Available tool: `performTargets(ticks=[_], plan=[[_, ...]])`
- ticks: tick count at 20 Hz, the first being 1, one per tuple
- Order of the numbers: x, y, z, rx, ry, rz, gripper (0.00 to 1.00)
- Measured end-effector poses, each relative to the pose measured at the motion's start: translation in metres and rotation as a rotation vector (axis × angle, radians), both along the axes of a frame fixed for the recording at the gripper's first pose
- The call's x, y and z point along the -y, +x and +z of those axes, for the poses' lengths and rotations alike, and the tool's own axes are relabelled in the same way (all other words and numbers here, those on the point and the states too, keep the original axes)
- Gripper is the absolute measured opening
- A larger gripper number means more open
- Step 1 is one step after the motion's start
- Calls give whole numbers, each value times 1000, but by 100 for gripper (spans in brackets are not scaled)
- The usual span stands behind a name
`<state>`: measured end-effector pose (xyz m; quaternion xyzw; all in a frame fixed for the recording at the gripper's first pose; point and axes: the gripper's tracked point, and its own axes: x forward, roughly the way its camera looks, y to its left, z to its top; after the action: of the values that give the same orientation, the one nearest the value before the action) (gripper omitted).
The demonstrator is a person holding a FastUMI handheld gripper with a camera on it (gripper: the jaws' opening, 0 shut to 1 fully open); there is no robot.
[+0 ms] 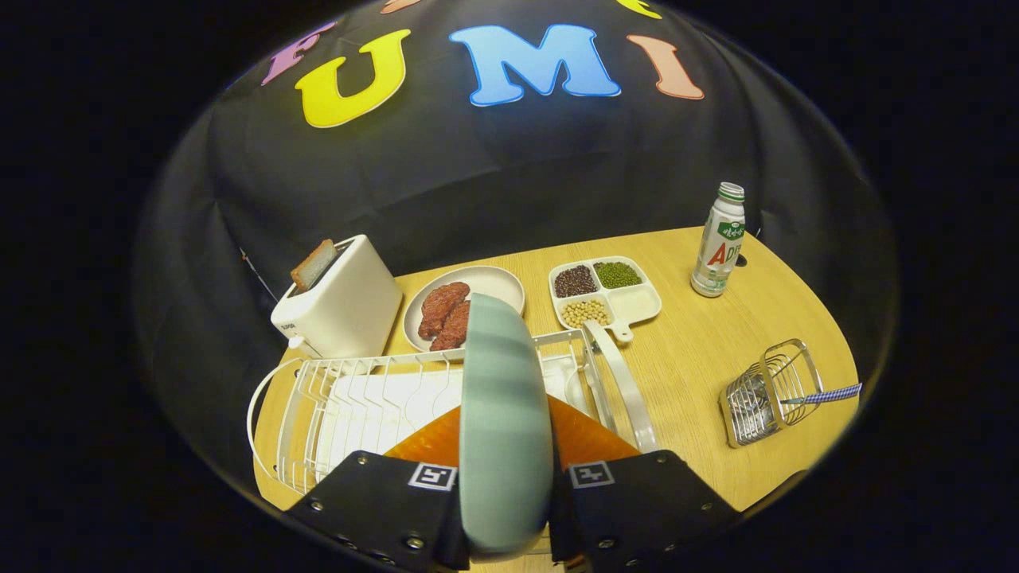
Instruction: Take the plate from the dish rack, then take the spoon from the basket and place it into the plate.
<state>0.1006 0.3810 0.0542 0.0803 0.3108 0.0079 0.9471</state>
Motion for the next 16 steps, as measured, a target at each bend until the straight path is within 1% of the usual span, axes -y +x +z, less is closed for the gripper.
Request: performTargets(ticks=[1, 5, 9, 14, 16], plan=[[4, -3, 0, -15, -22, -14, 34], [5, -5, 6, -27, -73, -44, 30], [-1, -5, 15, -18, -182, -55, 30], [-3, -16, 33, -12, -340, -115, 30], [-4, -16, 46, 22, -374, -133, 30]])
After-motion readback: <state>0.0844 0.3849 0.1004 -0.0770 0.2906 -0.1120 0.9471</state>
